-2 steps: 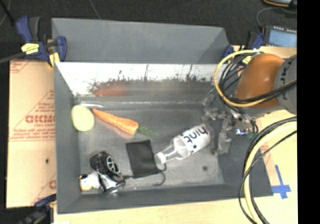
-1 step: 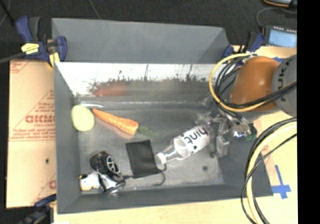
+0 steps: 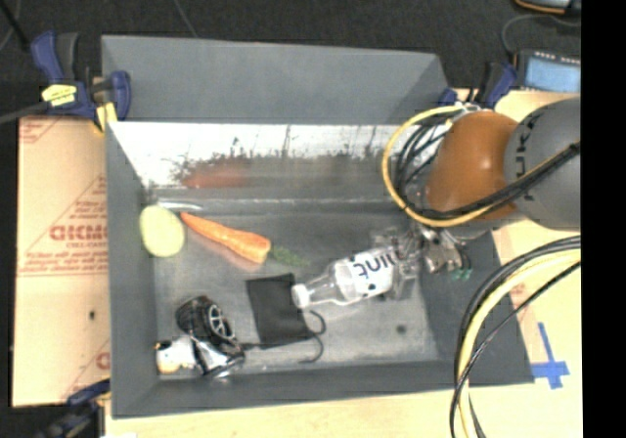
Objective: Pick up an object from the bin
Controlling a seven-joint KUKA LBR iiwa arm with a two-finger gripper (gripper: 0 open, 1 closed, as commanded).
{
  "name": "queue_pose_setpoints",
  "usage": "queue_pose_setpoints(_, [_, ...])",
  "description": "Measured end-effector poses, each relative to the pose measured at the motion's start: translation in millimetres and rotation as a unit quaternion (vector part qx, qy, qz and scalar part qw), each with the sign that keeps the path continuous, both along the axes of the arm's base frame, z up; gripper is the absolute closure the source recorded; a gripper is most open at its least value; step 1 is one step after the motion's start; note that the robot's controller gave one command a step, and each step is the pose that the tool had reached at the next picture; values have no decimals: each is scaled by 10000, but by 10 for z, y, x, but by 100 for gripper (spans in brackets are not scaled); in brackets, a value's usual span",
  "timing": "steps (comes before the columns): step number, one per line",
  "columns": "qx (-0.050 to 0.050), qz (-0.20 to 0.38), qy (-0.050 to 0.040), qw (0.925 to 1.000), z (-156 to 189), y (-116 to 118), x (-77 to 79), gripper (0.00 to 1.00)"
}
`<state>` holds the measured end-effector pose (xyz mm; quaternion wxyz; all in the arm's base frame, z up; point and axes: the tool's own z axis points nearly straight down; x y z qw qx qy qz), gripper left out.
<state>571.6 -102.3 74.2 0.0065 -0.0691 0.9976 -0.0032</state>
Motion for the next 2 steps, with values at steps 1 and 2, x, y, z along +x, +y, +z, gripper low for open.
queue_pose_setpoints(1, [-3, 3, 0, 10000, 0, -2, 0, 100])
queue_pose_setpoints(2, [-14, 344, -21, 9994, 1312, -22, 78, 100])
